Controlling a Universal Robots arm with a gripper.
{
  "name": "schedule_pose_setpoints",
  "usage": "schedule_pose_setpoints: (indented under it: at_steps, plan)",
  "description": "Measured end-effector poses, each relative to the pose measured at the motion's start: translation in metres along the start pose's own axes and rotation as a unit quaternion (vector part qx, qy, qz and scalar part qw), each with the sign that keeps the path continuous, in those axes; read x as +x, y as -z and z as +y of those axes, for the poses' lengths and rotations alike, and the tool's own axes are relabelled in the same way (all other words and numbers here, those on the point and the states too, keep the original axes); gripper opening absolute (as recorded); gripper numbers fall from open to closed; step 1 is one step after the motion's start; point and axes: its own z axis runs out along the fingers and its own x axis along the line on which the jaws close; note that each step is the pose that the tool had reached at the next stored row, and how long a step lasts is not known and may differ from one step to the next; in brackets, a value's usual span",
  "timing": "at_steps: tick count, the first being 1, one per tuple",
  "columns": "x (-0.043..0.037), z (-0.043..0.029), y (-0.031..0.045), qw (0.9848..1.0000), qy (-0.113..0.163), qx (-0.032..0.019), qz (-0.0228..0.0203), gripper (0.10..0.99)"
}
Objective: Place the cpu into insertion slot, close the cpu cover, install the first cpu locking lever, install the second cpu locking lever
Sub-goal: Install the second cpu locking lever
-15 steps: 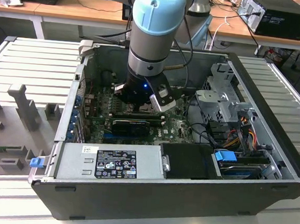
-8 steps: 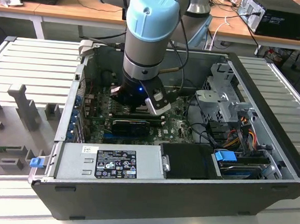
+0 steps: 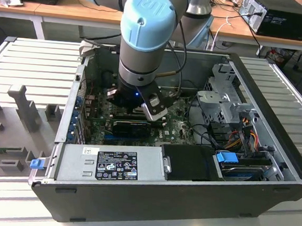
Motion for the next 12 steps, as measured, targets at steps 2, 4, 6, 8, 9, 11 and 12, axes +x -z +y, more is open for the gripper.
schedule_pose_setpoints:
  at_steps: [2,4,6,8,9,11,12]
  plan:
    - [0.0040,-0.0017,-0.0014,1.0000,0.001,-0.0022,0.0002,0.106]
    - [0.0043,-0.0067,-0.0047,1.0000,0.002,-0.0089,-0.0003,0.106]
    - [0.0044,-0.0083,-0.0071,0.9998,0.002,-0.0196,-0.0012,0.106]
    - [0.0043,-0.0091,-0.0097,0.9996,0.002,-0.0263,-0.0017,0.106]
    - [0.0043,-0.0096,-0.0109,0.9995,0.003,-0.0308,-0.0020,0.106]
    - [0.0043,-0.0099,-0.0118,0.9994,0.003,-0.0352,-0.0023,0.106]
    - [0.0043,-0.0101,-0.0126,0.9993,0.003,-0.0376,-0.0026,0.106]
